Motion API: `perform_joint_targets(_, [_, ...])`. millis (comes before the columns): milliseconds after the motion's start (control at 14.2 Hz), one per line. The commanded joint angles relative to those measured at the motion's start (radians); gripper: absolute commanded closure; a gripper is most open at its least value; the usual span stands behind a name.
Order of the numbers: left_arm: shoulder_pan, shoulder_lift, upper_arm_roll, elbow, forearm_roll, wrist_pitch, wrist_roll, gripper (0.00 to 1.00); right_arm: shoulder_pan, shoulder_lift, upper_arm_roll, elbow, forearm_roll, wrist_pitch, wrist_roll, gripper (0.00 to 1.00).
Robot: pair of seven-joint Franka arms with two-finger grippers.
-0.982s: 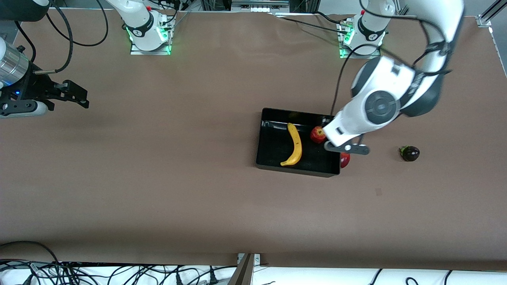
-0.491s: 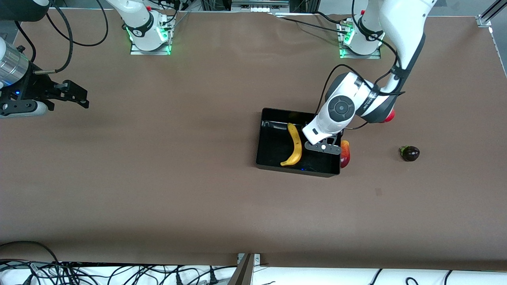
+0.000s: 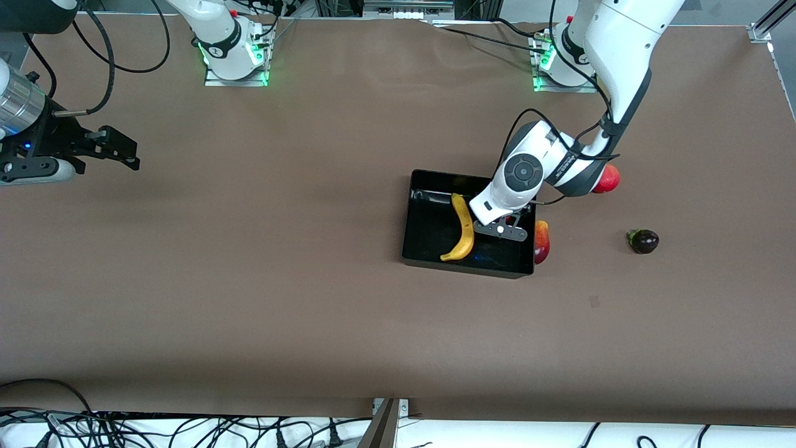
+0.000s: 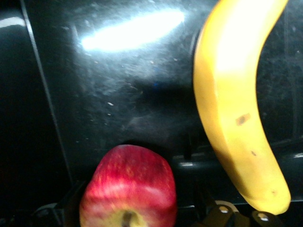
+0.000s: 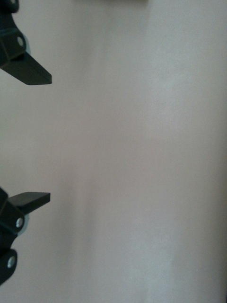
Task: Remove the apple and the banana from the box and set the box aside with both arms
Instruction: 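Grasp the red apple in the tray with the left gripper and lift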
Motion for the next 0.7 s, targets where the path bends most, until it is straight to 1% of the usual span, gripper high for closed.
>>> perform_joint_targets(0, [-0.026, -0.007, -0.001, -0.003, 0.059, 0.001, -0.037, 0.65, -0.006, -0.004, 0.008, 0.004, 0.0, 0.0, 0.002, 0.0])
perform_joint_targets(70, [-0.017, -0.011, -0.001, -0.003, 0.059, -0.002, -0.031, 0.81, -0.006, -0.004, 0.008, 0.004, 0.0, 0.0, 0.002, 0.0])
perform_joint_targets(140, [-0.012, -0.022, -0.003, 0.0, 0.059, -0.02, -0.025, 0.85, -0.006, -0.004, 0.008, 0.004, 0.0, 0.0, 0.002, 0.0])
perform_joint_targets(281, [-0.011, -0.068, -0.001, 0.057, 0.048, -0.132, -0.025, 0.85, -0.006, -0.004, 0.008, 0.004, 0.0, 0.0, 0.002, 0.0])
perform_joint_targets(351, [-0.011, -0.089, -0.003, 0.107, 0.042, -0.217, -0.026, 0.85, -0.006, -0.004, 0.008, 0.004, 0.0, 0.0, 0.002, 0.0])
perform_joint_targets(491, [-0.002, -0.111, -0.003, 0.231, 0.042, -0.435, -0.013, 0.85, -0.006, -0.005, 0.008, 0.004, 0.0, -0.001, 0.002, 0.0])
perform_joint_targets(561, [0.024, -0.109, -0.003, 0.29, 0.042, -0.536, 0.03, 0.84, -0.006, -0.007, 0.008, 0.004, 0.001, -0.001, 0.002, 0.0])
perform_joint_targets(632, [0.059, -0.111, -0.001, 0.313, 0.042, -0.606, 0.091, 0.84, -0.006, -0.008, 0.008, 0.004, 0.001, -0.004, 0.002, 0.0])
